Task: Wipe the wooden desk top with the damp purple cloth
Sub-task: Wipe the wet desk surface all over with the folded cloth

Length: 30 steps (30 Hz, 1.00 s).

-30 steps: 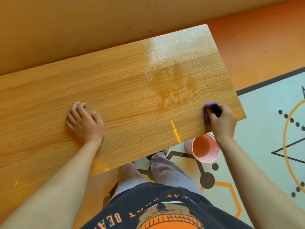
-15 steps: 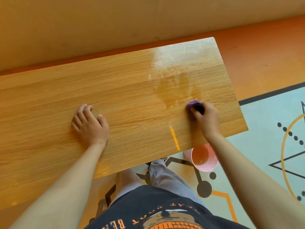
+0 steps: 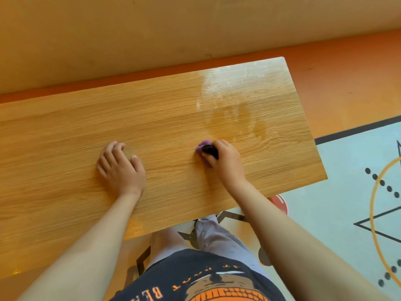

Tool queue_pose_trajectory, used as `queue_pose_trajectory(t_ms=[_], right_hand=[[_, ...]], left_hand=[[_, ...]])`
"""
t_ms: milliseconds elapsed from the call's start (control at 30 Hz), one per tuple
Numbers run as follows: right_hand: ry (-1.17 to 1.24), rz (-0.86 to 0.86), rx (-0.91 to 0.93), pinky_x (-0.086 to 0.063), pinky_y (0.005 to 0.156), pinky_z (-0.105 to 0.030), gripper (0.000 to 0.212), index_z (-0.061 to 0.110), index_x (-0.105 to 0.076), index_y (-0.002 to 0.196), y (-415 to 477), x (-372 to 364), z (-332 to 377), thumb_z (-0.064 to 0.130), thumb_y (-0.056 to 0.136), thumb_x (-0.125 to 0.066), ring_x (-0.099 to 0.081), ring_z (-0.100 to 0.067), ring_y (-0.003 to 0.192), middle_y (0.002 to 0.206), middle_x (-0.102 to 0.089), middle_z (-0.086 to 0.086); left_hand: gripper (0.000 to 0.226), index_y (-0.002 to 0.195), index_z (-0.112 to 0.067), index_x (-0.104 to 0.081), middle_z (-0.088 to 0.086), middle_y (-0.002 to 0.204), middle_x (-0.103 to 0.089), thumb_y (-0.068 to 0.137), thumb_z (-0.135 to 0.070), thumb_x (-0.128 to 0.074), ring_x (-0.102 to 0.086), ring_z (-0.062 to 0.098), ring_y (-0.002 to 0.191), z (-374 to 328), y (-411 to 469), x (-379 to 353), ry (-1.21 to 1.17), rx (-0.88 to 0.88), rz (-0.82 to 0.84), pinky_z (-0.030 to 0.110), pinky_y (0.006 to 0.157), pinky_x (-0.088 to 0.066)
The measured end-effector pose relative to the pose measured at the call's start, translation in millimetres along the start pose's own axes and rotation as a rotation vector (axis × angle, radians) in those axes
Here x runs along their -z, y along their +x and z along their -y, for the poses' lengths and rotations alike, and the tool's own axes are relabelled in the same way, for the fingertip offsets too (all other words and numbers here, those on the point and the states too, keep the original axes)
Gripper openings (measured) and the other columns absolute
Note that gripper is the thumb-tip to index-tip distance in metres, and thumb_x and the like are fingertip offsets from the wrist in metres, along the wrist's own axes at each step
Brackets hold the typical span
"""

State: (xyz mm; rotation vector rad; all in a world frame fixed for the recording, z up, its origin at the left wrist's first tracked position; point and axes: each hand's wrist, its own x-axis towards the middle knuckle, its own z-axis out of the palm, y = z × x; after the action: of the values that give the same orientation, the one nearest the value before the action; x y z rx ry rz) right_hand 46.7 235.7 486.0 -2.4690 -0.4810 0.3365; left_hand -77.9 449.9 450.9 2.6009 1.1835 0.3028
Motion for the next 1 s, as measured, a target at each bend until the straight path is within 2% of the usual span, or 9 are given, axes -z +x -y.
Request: queue_pose_trajectory(t_ms=[100, 200, 333, 433, 533, 633, 733, 867, 1000], right_hand=[[0.009, -0.116, -0.118, -0.034, 0.071, -0.024, 0.017, 0.007, -0.067, 0.094, 16, 36, -39, 0.017, 0.081, -0.069, -0.058, -0.028, 0.088, 0.094, -0.064, -0.012], [-0.095, -0.268, -0.357, -0.038, 0.080, -0.030, 0.026, 0.005, -0.067, 0.104, 27, 84, -86, 0.022, 0.084, -0.067, -0.058, -0.032, 0.096, 0.104, -0.062, -0.017], [-0.252, -0.265, -0.518, -0.040, 0.078, -0.036, 0.030, 0.004, -0.067, 0.100, 31, 113, -112, 0.030, 0.083, -0.067, -0.057, -0.035, 0.096, 0.105, -0.061, -0.017], [-0.200, -0.206, -0.433, -0.040, 0.077, -0.034, 0.027, 0.004, -0.068, 0.096, 31, 90, -82, 0.025, 0.079, -0.072, -0.060, -0.034, 0.094, 0.100, -0.065, -0.017], [-0.056, -0.113, -0.223, -0.034, 0.068, -0.026, 0.024, 0.009, -0.065, 0.092, 22, 39, -25, 0.020, 0.074, -0.076, -0.061, -0.027, 0.086, 0.092, -0.067, -0.012], [0.034, -0.036, -0.117, -0.042, 0.065, -0.033, 0.031, 0.013, -0.053, 0.095, 24, 5, 23, 0.027, 0.077, -0.074, -0.057, -0.021, 0.079, 0.089, -0.064, -0.003], [0.023, -0.020, -0.076, -0.042, 0.065, -0.034, 0.029, 0.013, -0.049, 0.087, 44, 8, 22, 0.024, 0.076, -0.074, -0.054, -0.020, 0.077, 0.087, -0.059, 0.000], [0.074, -0.211, -0.342, -0.035, 0.065, -0.028, 0.027, 0.010, -0.054, 0.087, 69, 56, -32, 0.023, 0.075, -0.074, -0.058, -0.025, 0.082, 0.089, -0.064, -0.009], [0.062, -0.374, -0.631, -0.041, 0.076, -0.033, 0.030, 0.008, -0.056, 0.095, 68, 108, -83, 0.025, 0.078, -0.073, -0.061, -0.031, 0.096, 0.101, -0.065, -0.012]], left_hand=[[0.042, 0.121, -0.010, -0.048, 0.009, 0.139, -0.045, 0.083, -0.026, -0.047, -0.039, 0.034, 0.126, -1, 0, 0, -0.002, 0.008, 0.008, 0.048, 0.105, -0.027], [0.042, 0.121, -0.009, -0.049, 0.009, 0.139, -0.045, 0.083, -0.025, -0.049, -0.040, 0.034, 0.126, -1, 0, 1, -0.003, 0.006, 0.004, 0.049, 0.105, -0.027], [0.042, 0.121, -0.009, -0.049, 0.010, 0.138, -0.046, 0.082, -0.025, -0.050, -0.040, 0.034, 0.127, 0, 1, -1, -0.001, 0.001, 0.004, 0.048, 0.104, -0.028], [0.042, 0.120, -0.009, -0.049, 0.010, 0.138, -0.046, 0.082, -0.025, -0.050, -0.040, 0.035, 0.127, 0, 0, 0, -0.004, 0.002, 0.003, 0.048, 0.104, -0.028], [0.042, 0.120, -0.009, -0.050, 0.011, 0.138, -0.047, 0.082, -0.025, -0.050, -0.040, 0.035, 0.127, -1, 0, 1, -0.010, 0.004, 0.000, 0.048, 0.105, -0.027], [0.041, 0.119, -0.008, -0.050, 0.011, 0.137, -0.047, 0.081, -0.025, -0.050, -0.040, 0.035, 0.126, -1, 0, 1, -0.017, 0.004, -0.003, 0.049, 0.105, -0.027], [0.041, 0.119, -0.008, -0.051, 0.011, 0.137, -0.048, 0.082, -0.024, -0.051, -0.040, 0.035, 0.126, -2, 1, 1, -0.021, -0.003, -0.013, 0.048, 0.105, -0.027], [0.041, 0.119, -0.008, -0.050, 0.010, 0.137, -0.047, 0.081, -0.023, -0.052, -0.040, 0.035, 0.127, -1, 0, 0, -0.013, 0.003, 0.001, 0.049, 0.105, -0.027], [0.040, 0.119, -0.008, -0.049, 0.010, 0.137, -0.047, 0.082, -0.023, -0.051, -0.039, 0.035, 0.128, 0, 1, 0, -0.017, -0.001, 0.006, 0.050, 0.105, -0.027]])
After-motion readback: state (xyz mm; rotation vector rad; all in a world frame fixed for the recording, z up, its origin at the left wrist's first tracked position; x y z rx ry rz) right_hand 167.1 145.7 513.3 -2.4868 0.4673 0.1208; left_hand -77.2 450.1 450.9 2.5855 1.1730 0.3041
